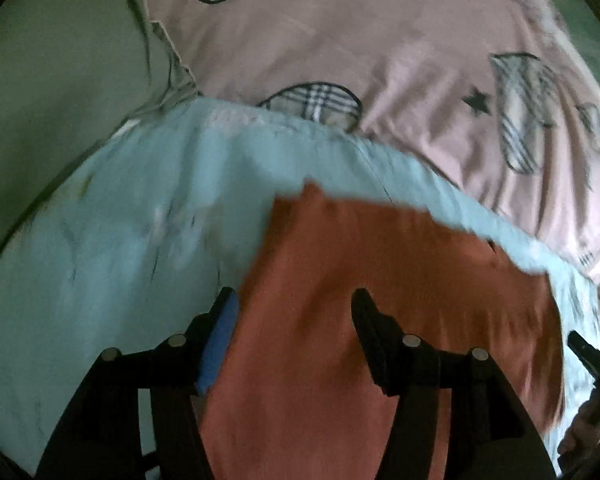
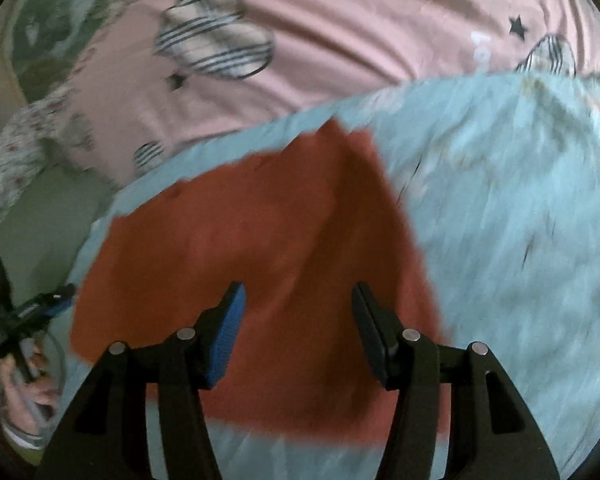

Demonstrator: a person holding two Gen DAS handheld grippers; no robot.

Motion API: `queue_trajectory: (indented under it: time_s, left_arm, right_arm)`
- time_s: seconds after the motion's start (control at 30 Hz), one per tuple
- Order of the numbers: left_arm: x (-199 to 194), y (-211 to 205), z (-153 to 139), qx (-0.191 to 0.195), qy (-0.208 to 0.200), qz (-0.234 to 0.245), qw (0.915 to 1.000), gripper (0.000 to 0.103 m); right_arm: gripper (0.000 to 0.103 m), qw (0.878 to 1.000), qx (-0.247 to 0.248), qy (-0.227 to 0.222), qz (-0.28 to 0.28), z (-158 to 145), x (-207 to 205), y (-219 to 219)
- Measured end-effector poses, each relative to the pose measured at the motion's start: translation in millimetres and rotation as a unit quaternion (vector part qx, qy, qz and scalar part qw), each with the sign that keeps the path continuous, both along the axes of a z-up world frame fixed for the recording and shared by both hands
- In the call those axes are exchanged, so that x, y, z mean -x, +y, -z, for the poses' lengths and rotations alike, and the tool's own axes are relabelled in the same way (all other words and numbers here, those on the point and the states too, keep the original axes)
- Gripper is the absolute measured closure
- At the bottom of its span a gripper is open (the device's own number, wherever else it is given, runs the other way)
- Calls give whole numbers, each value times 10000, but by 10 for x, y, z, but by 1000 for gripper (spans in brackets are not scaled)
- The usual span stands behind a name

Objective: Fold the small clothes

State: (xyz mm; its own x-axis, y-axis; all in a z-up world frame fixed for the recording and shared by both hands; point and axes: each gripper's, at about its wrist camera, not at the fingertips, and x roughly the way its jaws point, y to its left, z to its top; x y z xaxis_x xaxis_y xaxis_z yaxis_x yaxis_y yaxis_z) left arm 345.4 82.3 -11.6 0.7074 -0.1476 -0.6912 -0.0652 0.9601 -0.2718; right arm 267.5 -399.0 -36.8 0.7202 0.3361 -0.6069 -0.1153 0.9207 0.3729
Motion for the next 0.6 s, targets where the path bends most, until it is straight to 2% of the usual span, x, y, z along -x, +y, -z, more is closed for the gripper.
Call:
queue_trajectory:
  time_s: [0.17, 0.27, 0.3, 0.4, 0.6]
  left_arm:
    - [1000, -184, 130, 365, -64, 160, 9992, 43]
    - [1391, -347, 211, 644, -133, 437, 9969, 33]
    - [1464, -404, 231, 680, -133, 501, 9963, 31]
    - [1706, -520, 342, 684, -16, 576, 9960, 31]
    - [1862, -567, 457, 1020, 152, 352, 9940, 27]
  right_arm:
    - [44, 9986, -427, 16, -311, 136, 578, 227]
    - [44, 9974, -550, 20, -460, 159, 797, 337]
    - [44, 9972, -588, 19, -471, 154, 853, 355]
    - [44, 9960, -753, -6, -473, 130, 1011, 373]
    - [44, 9949, -918, 9, -425, 108, 1216, 335]
